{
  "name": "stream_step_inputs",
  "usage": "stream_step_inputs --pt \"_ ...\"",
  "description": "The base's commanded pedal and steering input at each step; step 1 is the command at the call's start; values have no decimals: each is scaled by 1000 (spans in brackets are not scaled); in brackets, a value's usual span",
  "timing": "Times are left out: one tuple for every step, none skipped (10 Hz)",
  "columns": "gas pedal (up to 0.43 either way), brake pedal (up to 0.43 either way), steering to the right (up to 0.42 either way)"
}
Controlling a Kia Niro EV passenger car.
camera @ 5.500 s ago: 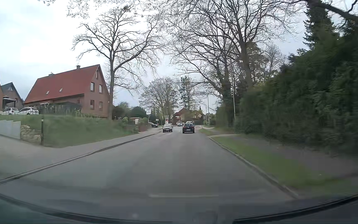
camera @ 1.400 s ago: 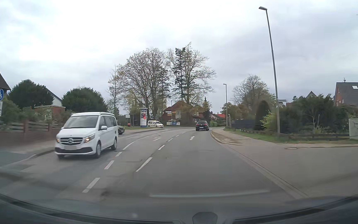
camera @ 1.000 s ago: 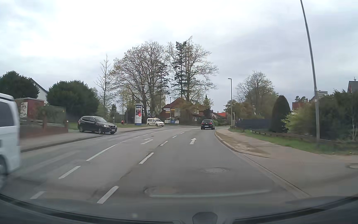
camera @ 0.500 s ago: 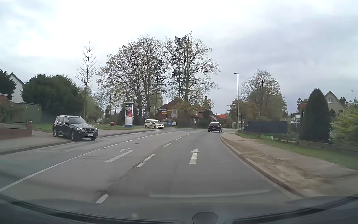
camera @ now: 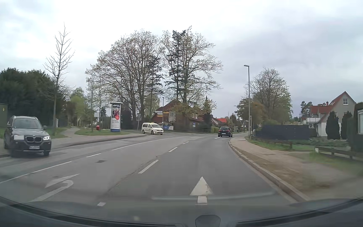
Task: Follow the waypoints while adhering to traffic rules and regulations
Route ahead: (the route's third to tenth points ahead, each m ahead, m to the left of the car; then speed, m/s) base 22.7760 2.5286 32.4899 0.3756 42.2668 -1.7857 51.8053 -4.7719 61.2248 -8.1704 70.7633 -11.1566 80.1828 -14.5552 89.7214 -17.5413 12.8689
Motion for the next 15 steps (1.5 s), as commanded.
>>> stream_step_inputs --pt "189 0 23" --pt "189 0 23" --pt "189 0 25" --pt "189 0 26" --pt "189 0 27" --pt "189 0 28" --pt "189 0 29" --pt "189 0 29" --pt "189 0 33" --pt "189 0 37" --pt "189 0 37" --pt "189 0 35" --pt "189 0 34" --pt "189 0 34" --pt "189 0 34"
